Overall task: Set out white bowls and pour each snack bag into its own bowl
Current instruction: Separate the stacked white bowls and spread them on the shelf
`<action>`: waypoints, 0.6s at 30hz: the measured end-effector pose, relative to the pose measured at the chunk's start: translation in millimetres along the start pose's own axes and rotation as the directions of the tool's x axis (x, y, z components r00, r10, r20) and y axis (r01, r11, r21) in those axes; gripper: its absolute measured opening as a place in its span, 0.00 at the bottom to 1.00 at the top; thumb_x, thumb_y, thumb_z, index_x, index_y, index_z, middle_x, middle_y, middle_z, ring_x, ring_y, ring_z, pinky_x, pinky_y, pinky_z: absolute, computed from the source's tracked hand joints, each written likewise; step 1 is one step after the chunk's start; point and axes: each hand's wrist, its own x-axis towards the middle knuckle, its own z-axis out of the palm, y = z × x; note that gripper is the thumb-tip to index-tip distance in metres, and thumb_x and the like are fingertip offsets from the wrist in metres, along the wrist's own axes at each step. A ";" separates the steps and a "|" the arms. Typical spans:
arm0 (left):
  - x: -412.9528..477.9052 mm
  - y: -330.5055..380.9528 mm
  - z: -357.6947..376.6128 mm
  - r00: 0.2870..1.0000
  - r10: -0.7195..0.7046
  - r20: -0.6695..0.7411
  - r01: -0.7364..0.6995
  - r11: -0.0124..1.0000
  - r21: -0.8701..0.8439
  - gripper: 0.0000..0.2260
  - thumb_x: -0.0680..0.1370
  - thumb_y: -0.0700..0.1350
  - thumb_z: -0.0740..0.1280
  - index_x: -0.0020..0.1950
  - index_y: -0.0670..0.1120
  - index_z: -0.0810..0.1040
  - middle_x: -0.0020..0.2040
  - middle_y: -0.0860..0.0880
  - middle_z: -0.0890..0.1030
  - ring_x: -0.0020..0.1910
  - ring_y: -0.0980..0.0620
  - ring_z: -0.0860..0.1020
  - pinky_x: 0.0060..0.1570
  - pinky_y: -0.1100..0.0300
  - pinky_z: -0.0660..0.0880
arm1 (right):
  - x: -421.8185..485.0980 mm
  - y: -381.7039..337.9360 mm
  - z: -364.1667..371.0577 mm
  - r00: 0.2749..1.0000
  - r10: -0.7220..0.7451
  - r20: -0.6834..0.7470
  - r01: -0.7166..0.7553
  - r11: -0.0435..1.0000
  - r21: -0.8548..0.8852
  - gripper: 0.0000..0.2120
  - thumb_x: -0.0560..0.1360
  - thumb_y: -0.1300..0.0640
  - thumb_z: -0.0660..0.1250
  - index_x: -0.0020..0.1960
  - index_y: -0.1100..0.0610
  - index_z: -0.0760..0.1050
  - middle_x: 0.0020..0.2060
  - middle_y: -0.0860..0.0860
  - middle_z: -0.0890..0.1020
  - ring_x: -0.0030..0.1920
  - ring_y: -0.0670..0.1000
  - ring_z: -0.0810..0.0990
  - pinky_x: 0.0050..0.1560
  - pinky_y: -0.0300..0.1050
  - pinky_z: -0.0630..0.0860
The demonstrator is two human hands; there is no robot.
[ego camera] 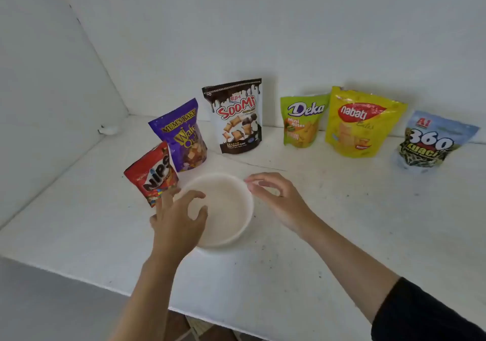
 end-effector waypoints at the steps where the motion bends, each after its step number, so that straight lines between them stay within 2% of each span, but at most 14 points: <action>1: -0.8 -4.3 1.8 0.999 -0.042 0.022 0.043 0.999 -0.032 0.11 0.79 0.49 0.69 0.60 0.60 0.79 0.69 0.49 0.70 0.72 0.44 0.67 0.68 0.43 0.64 | 0.2 2.6 7.6 0.999 0.012 0.030 -0.012 1.000 -0.001 0.07 0.78 0.50 0.70 0.55 0.44 0.84 0.56 0.34 0.80 0.62 0.38 0.75 0.62 0.35 0.70; 3: 0.0 -9.6 2.5 0.996 -0.078 0.037 0.084 0.975 -0.207 0.15 0.78 0.43 0.70 0.62 0.58 0.78 0.67 0.51 0.73 0.68 0.47 0.70 0.66 0.52 0.66 | 0.7 8.8 21.0 0.995 0.052 0.088 -0.047 0.997 -0.062 0.08 0.78 0.51 0.70 0.56 0.43 0.83 0.53 0.31 0.79 0.57 0.36 0.75 0.58 0.30 0.69; 4: 0.6 -13.6 1.1 0.996 -0.082 0.043 0.091 0.956 -0.278 0.18 0.77 0.39 0.70 0.63 0.57 0.78 0.65 0.53 0.73 0.66 0.50 0.71 0.66 0.55 0.66 | -0.3 12.8 28.8 0.993 0.072 0.098 -0.063 0.994 -0.093 0.09 0.78 0.52 0.70 0.56 0.41 0.82 0.54 0.32 0.79 0.55 0.39 0.75 0.55 0.30 0.69; 6: 5.3 -19.9 -3.4 0.994 -0.088 0.060 0.102 0.947 -0.305 0.23 0.76 0.35 0.69 0.65 0.57 0.77 0.63 0.56 0.72 0.62 0.53 0.70 0.66 0.54 0.68 | 1.8 15.8 41.1 0.995 0.096 0.041 -0.089 0.986 -0.144 0.10 0.79 0.53 0.68 0.56 0.40 0.81 0.57 0.39 0.79 0.55 0.47 0.77 0.53 0.33 0.70; 8: 16.1 -25.6 -11.1 0.991 -0.103 0.087 0.125 0.939 -0.320 0.24 0.76 0.32 0.67 0.64 0.57 0.78 0.62 0.56 0.72 0.61 0.53 0.69 0.64 0.53 0.71 | 6.5 17.0 49.9 0.995 0.101 -0.006 -0.101 0.984 -0.145 0.13 0.78 0.56 0.67 0.55 0.38 0.80 0.57 0.46 0.80 0.49 0.51 0.77 0.51 0.38 0.72; 10: 24.7 -33.7 -17.8 0.984 -0.126 0.129 0.162 0.930 -0.329 0.25 0.75 0.31 0.65 0.63 0.58 0.79 0.62 0.55 0.73 0.62 0.50 0.70 0.60 0.53 0.74 | 8.7 13.8 59.5 0.993 0.120 0.004 -0.118 0.979 -0.166 0.16 0.77 0.58 0.65 0.55 0.37 0.79 0.55 0.51 0.78 0.40 0.51 0.73 0.48 0.39 0.72; 13: 35.6 -50.7 -27.7 0.979 -0.114 0.170 0.168 0.923 -0.347 0.26 0.76 0.31 0.63 0.62 0.60 0.80 0.66 0.53 0.74 0.63 0.46 0.71 0.60 0.49 0.77 | 11.8 10.7 72.7 0.987 0.150 0.064 -0.133 0.968 -0.211 0.18 0.78 0.58 0.63 0.58 0.36 0.77 0.53 0.51 0.77 0.37 0.49 0.71 0.43 0.40 0.69; 16: 38.5 -62.9 -36.0 0.974 -0.080 0.211 0.156 0.914 -0.375 0.27 0.78 0.31 0.63 0.64 0.62 0.79 0.68 0.52 0.74 0.65 0.45 0.72 0.61 0.47 0.78 | 15.8 4.5 78.6 0.988 0.143 0.053 -0.130 0.970 -0.203 0.19 0.77 0.60 0.63 0.60 0.39 0.78 0.57 0.47 0.77 0.41 0.47 0.73 0.46 0.38 0.69; 18: 38.9 -65.6 -41.4 0.974 -0.034 0.225 0.118 0.921 -0.371 0.26 0.79 0.33 0.63 0.66 0.62 0.77 0.68 0.53 0.74 0.65 0.46 0.71 0.61 0.51 0.77 | 18.0 -3.4 79.5 0.991 0.124 0.051 -0.108 0.966 -0.235 0.20 0.77 0.62 0.64 0.63 0.42 0.78 0.62 0.44 0.76 0.55 0.44 0.74 0.56 0.36 0.69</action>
